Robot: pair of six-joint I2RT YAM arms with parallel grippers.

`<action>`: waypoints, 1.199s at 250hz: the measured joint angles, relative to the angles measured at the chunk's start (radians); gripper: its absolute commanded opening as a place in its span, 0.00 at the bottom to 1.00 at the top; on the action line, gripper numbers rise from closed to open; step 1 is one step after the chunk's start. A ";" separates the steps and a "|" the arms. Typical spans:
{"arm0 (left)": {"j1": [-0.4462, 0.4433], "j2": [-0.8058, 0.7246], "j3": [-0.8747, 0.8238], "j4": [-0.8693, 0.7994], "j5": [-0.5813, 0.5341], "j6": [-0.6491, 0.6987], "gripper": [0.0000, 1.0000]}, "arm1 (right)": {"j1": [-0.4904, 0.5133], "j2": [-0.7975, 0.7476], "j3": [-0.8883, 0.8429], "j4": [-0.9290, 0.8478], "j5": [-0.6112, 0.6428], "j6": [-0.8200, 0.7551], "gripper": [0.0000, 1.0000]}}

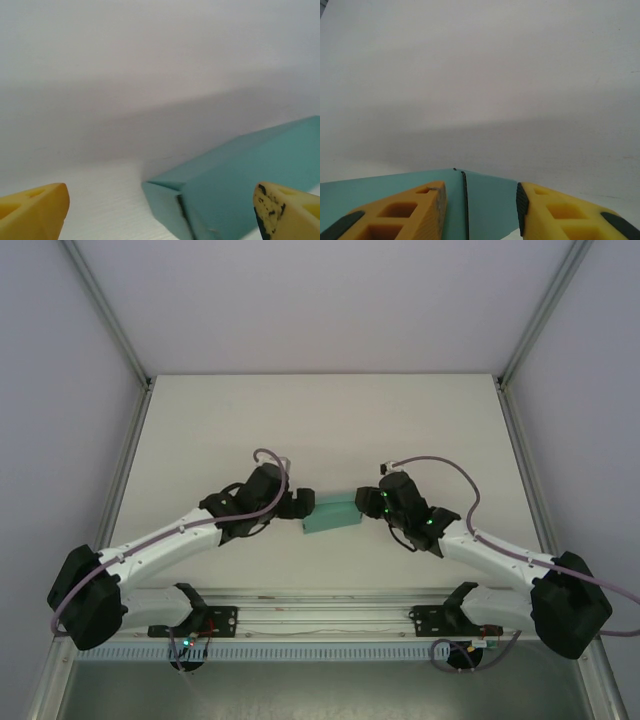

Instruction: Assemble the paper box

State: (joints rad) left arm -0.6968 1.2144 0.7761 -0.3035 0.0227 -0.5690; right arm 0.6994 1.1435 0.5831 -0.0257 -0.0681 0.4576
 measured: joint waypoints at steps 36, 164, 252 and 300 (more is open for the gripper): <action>0.010 0.000 -0.056 0.048 0.039 -0.033 0.78 | 0.000 0.000 -0.006 0.006 0.000 0.004 0.42; 0.010 -0.043 -0.378 0.611 0.157 -0.121 0.26 | 0.000 0.038 -0.171 0.333 -0.024 0.013 0.31; 0.011 -0.031 -0.473 0.818 0.163 -0.113 0.15 | 0.000 0.086 -0.236 0.547 -0.052 0.021 0.14; 0.013 -0.003 -0.475 0.863 0.151 -0.112 0.10 | 0.000 0.085 -0.240 0.561 -0.060 0.031 0.11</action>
State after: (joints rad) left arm -0.6842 1.2118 0.3012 0.5598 0.1734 -0.6807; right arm 0.6991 1.2282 0.3428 0.5350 -0.1280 0.4885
